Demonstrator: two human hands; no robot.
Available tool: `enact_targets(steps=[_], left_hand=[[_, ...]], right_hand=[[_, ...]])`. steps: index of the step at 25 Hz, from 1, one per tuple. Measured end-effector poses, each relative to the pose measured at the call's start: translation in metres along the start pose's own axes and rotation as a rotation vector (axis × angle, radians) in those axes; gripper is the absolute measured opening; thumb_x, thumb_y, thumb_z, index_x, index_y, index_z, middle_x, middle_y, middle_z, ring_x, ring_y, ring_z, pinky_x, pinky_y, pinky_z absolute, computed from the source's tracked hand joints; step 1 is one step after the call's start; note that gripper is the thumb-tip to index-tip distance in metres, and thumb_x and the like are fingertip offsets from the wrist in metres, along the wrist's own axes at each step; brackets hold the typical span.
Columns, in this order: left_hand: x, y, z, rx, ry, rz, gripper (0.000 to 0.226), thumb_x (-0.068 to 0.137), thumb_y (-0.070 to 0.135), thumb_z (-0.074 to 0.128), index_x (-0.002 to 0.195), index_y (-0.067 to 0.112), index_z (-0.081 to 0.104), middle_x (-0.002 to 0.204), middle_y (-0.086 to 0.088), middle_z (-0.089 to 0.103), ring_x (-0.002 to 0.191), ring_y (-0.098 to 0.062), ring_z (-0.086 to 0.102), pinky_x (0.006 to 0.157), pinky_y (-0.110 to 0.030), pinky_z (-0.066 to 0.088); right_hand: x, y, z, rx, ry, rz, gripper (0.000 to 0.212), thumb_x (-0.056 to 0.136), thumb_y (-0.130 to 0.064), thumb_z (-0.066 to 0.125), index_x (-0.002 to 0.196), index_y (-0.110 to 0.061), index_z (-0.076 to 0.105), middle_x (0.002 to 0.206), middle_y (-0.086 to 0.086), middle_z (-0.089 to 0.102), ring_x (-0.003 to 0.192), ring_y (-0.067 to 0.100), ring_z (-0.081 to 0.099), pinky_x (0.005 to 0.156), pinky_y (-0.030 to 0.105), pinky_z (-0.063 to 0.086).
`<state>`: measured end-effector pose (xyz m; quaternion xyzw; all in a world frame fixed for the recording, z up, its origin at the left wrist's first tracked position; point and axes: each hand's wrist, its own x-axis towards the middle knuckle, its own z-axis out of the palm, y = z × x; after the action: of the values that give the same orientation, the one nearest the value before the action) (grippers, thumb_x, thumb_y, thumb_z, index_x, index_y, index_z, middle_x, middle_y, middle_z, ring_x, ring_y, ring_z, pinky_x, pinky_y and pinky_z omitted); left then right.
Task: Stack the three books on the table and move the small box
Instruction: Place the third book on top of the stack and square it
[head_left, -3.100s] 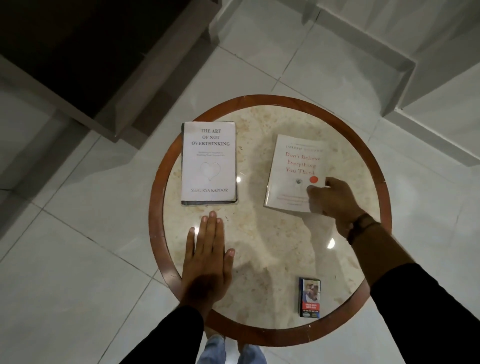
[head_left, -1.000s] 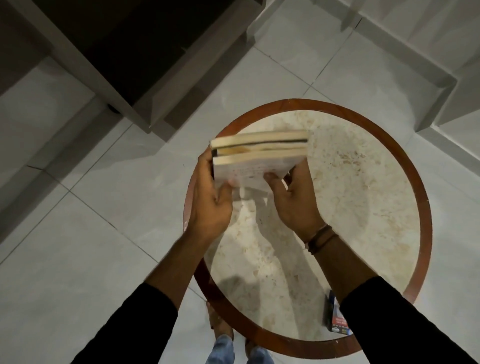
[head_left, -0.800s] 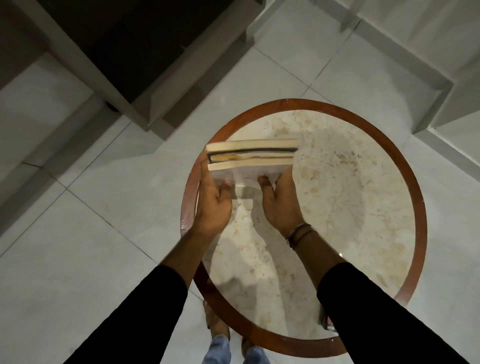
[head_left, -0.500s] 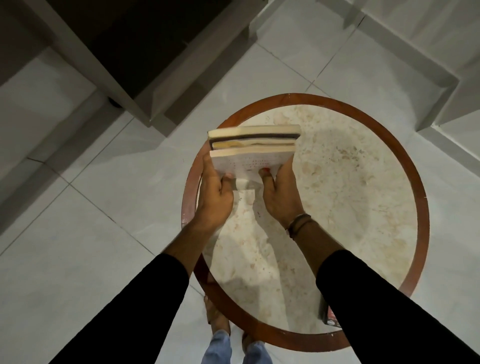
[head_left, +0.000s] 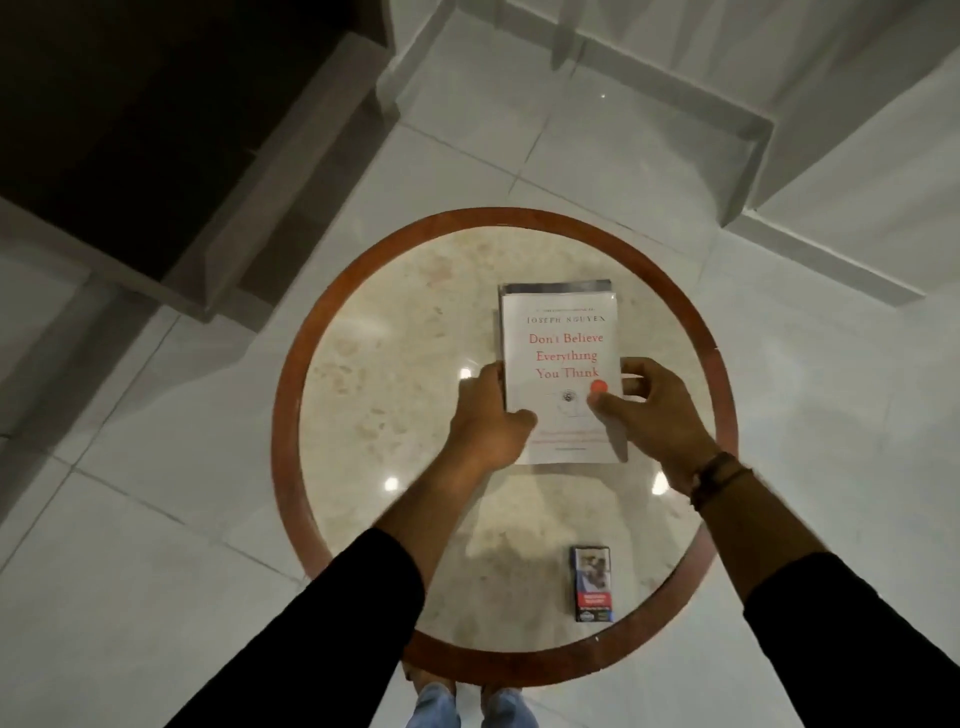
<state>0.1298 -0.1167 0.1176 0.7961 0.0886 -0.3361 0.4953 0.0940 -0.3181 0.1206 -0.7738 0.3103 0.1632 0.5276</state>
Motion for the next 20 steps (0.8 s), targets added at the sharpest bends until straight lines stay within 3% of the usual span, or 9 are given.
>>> enact_targets(steps=[2, 6, 11, 16, 20], left_hand=[[0.01, 0.015, 0.034, 0.059, -0.05, -0.015, 0.052, 0.092, 0.0, 0.067, 0.142, 0.014, 0.059, 0.142, -0.008, 0.072, 0.129, -0.032, 0.069, 0.102, -0.045, 0.063], [0.024, 0.031, 0.084, 0.181, -0.052, -0.022, 0.054, 0.092, 0.005, 0.07, 0.143, 0.014, 0.055, 0.141, -0.008, 0.068, 0.124, -0.03, 0.069, 0.084, -0.033, 0.057], [0.024, 0.03, 0.119, 0.277, -0.041, -0.064, 0.058, 0.092, 0.009, 0.075, 0.145, 0.015, 0.051, 0.144, -0.011, 0.046, 0.125, -0.035, 0.065, 0.095, -0.036, 0.057], [0.029, 0.023, 0.119, 0.319, 0.025, -0.05, 0.065, 0.092, 0.013, 0.078, 0.149, 0.014, 0.047, 0.145, -0.013, 0.046, 0.127, -0.034, 0.064, 0.091, -0.034, 0.052], [0.033, 0.02, 0.119, 0.292, 0.008, -0.038, 0.073, 0.094, 0.016, 0.079, 0.157, 0.015, 0.041, 0.151, -0.011, 0.045, 0.131, -0.033, 0.063, 0.092, -0.034, 0.052]], right_hand=[[0.004, 0.014, -0.03, 0.019, 0.055, 0.056, 0.038, 0.095, -0.019, 0.081, 0.129, -0.011, 0.067, 0.121, 0.005, 0.077, 0.114, 0.035, 0.076, 0.096, 0.056, 0.065], [0.016, 0.041, -0.069, 0.038, 0.089, 0.134, 0.039, 0.092, -0.015, 0.082, 0.129, -0.01, 0.069, 0.127, 0.011, 0.079, 0.109, 0.04, 0.079, 0.094, 0.058, 0.065], [0.025, 0.074, -0.086, 0.045, 0.086, 0.2, 0.04, 0.092, -0.016, 0.083, 0.13, -0.009, 0.072, 0.133, 0.01, 0.077, 0.115, 0.042, 0.076, 0.099, 0.06, 0.063], [0.036, 0.081, -0.081, 0.026, 0.101, 0.249, 0.046, 0.084, -0.025, 0.091, 0.124, -0.01, 0.075, 0.129, 0.008, 0.08, 0.11, 0.038, 0.079, 0.092, 0.056, 0.067], [0.041, 0.085, -0.084, 0.058, 0.178, 0.35, 0.058, 0.075, -0.031, 0.098, 0.119, -0.01, 0.067, 0.125, 0.007, 0.077, 0.104, 0.036, 0.08, 0.089, 0.052, 0.069]])
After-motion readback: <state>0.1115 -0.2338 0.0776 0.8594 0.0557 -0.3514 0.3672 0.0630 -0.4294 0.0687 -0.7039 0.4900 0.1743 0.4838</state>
